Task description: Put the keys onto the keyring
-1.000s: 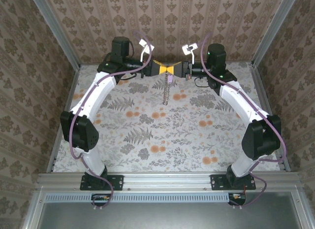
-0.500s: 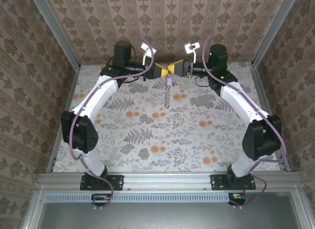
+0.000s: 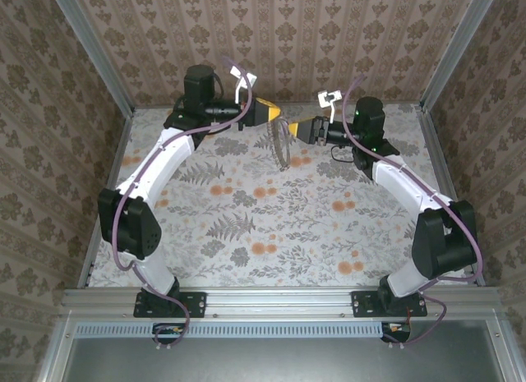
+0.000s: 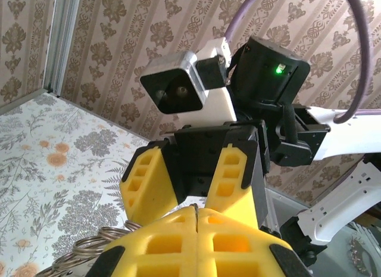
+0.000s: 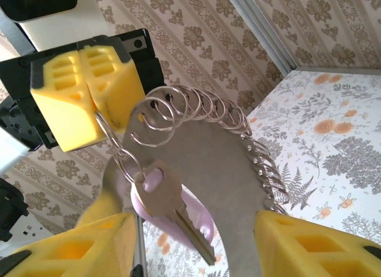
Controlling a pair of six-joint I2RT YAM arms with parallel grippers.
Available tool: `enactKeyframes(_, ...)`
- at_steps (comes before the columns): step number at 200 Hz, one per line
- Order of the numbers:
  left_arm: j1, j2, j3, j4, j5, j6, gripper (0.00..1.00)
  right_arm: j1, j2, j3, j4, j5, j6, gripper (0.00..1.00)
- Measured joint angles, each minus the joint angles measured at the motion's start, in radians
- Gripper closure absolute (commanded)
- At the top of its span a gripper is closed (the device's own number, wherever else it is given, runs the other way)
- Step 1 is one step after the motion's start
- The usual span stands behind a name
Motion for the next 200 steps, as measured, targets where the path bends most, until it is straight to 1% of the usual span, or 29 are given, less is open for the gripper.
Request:
enactKeyframes(54, -0.001, -0.001, 0.000, 0.019, 0.002, -0.023, 1.00, 0.004, 0.000, -0.013, 0.059, 0.002, 0.020, 0.36)
enactKeyframes(114, -0.002, -0.001, 0.000, 0.039, 0.017, -0.045, 1.00, 0.030, 0.008, 0.000, 0.077, -0.005, 0.019, 0.35)
enactKeyframes(142, -0.005, -0.001, 0.000, 0.040, 0.020, -0.046, 1.00, 0.035, 0.012, 0.010, 0.077, -0.005, 0.018, 0.36)
enactKeyframes(161, -0.009, -0.001, 0.000, 0.041, 0.020, -0.046, 1.00, 0.041, 0.022, 0.026, 0.077, -0.005, 0.017, 0.44)
enactKeyframes(180, -0.013, -0.001, 0.000, 0.043, 0.020, -0.046, 1.00, 0.048, 0.032, 0.045, 0.076, -0.006, 0.013, 0.62)
enactKeyframes(200, -0.013, -0.001, 0.000, 0.043, 0.018, -0.048, 1.00, 0.056, 0.034, 0.048, 0.073, -0.008, 0.011, 0.74)
